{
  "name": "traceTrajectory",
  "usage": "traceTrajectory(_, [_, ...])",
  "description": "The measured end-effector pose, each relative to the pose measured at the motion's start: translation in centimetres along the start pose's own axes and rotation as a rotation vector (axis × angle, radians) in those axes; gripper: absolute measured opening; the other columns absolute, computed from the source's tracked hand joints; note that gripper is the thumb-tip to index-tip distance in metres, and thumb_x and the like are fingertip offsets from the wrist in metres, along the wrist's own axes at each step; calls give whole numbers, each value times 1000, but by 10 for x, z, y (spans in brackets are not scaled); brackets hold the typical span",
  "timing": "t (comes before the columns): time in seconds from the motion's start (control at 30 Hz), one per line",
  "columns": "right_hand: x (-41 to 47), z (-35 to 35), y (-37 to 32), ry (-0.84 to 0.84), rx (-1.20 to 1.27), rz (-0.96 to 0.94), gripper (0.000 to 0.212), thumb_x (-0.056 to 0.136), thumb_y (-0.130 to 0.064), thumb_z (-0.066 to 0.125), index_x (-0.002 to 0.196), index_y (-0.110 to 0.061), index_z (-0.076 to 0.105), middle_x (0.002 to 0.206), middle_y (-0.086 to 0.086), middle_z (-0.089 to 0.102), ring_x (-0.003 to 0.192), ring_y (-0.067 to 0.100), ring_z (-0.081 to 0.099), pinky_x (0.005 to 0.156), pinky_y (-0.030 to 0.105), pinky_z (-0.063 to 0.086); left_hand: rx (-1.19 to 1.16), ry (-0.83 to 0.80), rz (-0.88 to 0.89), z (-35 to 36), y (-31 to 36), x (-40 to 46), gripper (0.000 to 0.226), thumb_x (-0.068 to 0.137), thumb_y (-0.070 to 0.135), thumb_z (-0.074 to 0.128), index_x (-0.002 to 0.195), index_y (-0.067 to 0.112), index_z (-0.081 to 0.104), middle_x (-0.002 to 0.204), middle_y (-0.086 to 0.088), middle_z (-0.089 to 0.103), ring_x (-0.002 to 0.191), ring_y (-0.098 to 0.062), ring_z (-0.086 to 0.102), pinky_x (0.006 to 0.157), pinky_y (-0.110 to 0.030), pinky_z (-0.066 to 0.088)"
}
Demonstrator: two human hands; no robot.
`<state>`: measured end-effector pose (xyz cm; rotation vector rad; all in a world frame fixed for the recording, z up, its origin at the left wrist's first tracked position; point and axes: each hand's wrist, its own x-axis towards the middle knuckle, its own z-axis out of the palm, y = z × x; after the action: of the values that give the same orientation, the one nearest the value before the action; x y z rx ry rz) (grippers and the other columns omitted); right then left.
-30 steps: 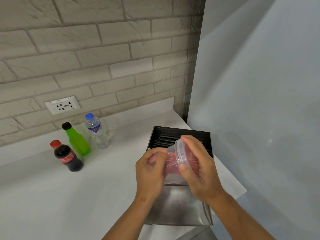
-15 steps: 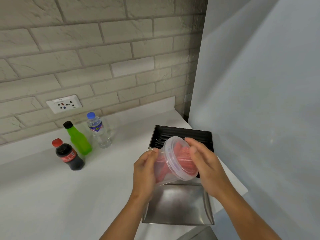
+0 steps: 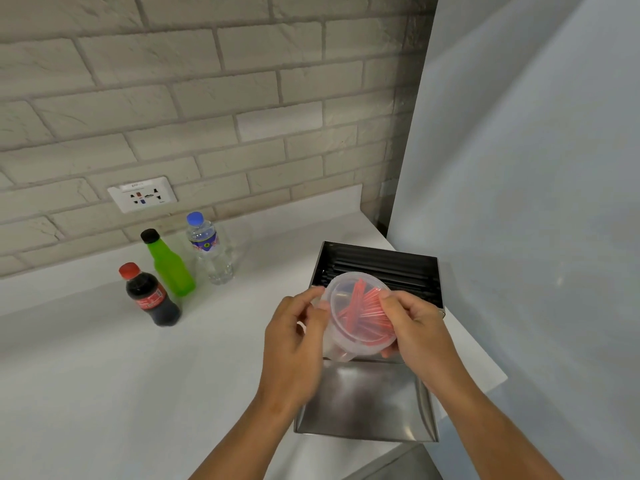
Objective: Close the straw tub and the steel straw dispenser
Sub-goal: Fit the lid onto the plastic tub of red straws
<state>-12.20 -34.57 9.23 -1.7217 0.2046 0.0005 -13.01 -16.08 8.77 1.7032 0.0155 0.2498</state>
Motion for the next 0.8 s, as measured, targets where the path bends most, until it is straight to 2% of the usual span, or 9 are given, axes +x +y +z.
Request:
traceTrajectory(0.13, [2,15,2,-12,-40,-24,24,103,-45,56,94,-38,76,74,-5,74,62,10,73,51,33,63,70,-107,-18,-6,-5,-1,41,89,36,61,128,45,68,86,20,71,78,-4,66,67,-11,50])
traceTrajectory(0.2, [4,22,3,-29,-52,-26,24,103,-44,56,92,-35,76,71,-4,73,56,11,70,51,37,64,80,-109,1,-13,-7,1,40,93,30,56,122,55,68,69,16,61,64,-1,57,63,-8,47])
traceTrajectory(0.27, [6,30,4,-47,-76,-21,28,103,-44,57,90,-28,76,70,-1,73,51,14,68,51,38,64,71,-94,12,-21,-9,4,41,95,28,54,112,62,68,63,12,57,59,-2,51,62,-10,47])
traceTrajectory(0.33, [7,39,4,-62,-89,-25,31,102,-44,57,88,-24,75,69,4,72,47,15,66,48,35,62,55,-66,9,-29,-14,7,39,97,28,53,111,60,70,67,7,64,62,-10,57,64,-18,54])
traceTrajectory(0.4, [8,50,3,-73,-87,-38,31,101,-45,57,89,-22,74,67,5,72,44,14,66,45,29,58,47,-48,-3,-37,-20,11,35,98,29,51,115,52,72,88,-6,74,80,-23,68,74,-31,59])
traceTrajectory(0.53, [10,72,2,-121,-94,-43,31,102,-44,58,87,-21,72,56,-2,67,43,13,65,45,25,54,44,-29,5,-56,-27,19,40,101,23,49,109,54,73,104,20,79,96,-3,74,76,-12,54])
traceTrajectory(0.6, [12,83,4,-148,-101,-41,32,102,-43,58,85,-20,71,54,-3,65,43,13,64,45,24,53,65,-38,-5,-67,-32,23,44,103,22,48,106,59,73,103,20,79,95,-3,74,73,-12,55])
traceTrajectory(0.73, [17,105,10,-191,-139,-19,34,101,-45,59,87,-16,71,55,-3,64,43,13,64,45,23,52,160,-11,-94,-90,-60,34,34,106,28,51,115,52,73,97,-4,76,87,-23,70,78,-39,63])
traceTrajectory(0.8, [20,116,14,-207,-165,-8,32,101,-45,59,89,-18,72,53,-7,63,45,13,65,47,24,53,190,-3,-135,-100,-75,39,31,107,27,52,125,41,73,101,-11,75,89,-26,70,83,-44,62])
